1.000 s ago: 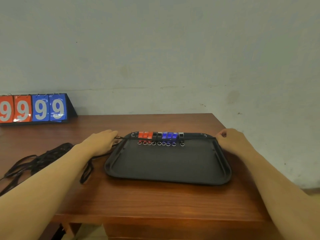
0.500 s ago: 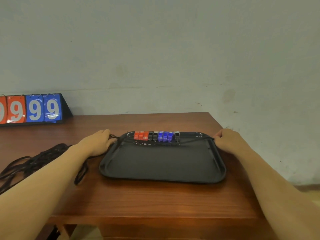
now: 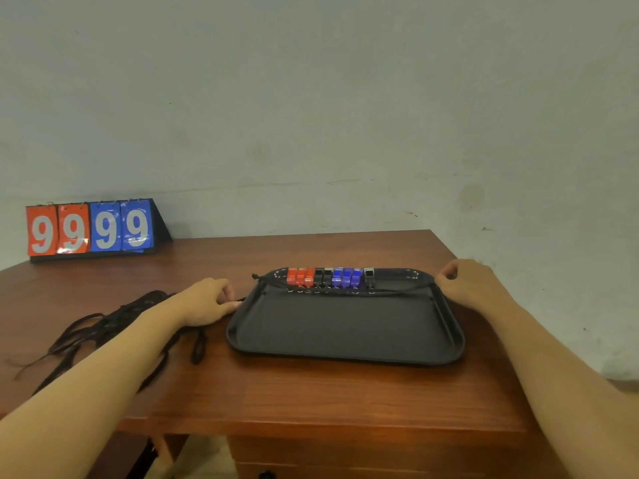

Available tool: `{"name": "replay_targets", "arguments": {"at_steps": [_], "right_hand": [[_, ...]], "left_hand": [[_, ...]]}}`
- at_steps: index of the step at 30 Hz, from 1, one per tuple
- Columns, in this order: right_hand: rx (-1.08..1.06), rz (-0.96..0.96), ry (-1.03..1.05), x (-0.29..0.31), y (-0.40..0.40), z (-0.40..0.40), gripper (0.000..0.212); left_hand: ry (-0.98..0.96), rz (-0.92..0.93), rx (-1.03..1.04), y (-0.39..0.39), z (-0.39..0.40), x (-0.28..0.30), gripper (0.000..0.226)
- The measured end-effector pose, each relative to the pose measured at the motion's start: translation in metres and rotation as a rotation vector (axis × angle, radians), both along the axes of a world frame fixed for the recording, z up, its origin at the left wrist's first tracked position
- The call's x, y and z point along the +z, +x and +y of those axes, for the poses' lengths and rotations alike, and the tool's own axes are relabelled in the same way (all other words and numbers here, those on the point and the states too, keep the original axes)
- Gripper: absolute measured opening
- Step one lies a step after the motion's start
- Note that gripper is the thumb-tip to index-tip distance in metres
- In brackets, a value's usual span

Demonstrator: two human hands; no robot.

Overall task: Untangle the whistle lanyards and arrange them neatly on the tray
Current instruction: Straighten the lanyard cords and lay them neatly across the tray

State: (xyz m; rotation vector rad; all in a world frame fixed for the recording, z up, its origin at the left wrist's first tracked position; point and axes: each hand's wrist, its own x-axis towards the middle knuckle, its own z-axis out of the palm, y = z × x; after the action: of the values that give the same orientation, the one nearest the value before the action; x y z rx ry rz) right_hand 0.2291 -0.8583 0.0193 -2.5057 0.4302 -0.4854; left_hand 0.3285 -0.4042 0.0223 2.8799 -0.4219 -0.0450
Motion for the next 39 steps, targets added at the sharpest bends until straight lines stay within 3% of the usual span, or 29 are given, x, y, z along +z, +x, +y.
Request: {"name": "replay_targets", "arguments": {"at_steps": [3,7,14,19,23,28,39], "right_hand": [[0.005,-0.028,0.006,-0.003,0.002,-0.001,0.014],[-0.026,-0.103,-0.064,-0.005,0.005,0.002,0.02],[-0.046,-0.098,-0.21,0.005,-0.004,0.029,0.019],[0.055,-0.128,-0.324,0.01,-0.02,0.053,0.014],[0.125,-0.235,-0.328,0.0,-0.051,0.071,0.014],[0.176,-0.338,-0.292,-0.017,-0.085,0.092,0.018],[0.307,-0.374,-0.424,-0.02,-0.102,0.105,0.054]], "left_hand": [[0.015,-0.027,-0.019,-0.003,0.0,-0.004,0.016],[-0.02,-0.066,0.025,-0.011,-0.001,-0.005,0.025],[-0.118,0.051,-0.087,-0.037,0.022,-0.002,0.026],[0.028,-0.133,0.001,-0.05,0.028,0.006,0.01],[-0.201,-0.265,0.068,-0.062,0.023,0.025,0.007],[-0.397,-0.311,-0.077,-0.078,0.0,0.044,0.011],[-0.497,-0.191,-0.444,-0.124,-0.109,0.028,0.022]]}}
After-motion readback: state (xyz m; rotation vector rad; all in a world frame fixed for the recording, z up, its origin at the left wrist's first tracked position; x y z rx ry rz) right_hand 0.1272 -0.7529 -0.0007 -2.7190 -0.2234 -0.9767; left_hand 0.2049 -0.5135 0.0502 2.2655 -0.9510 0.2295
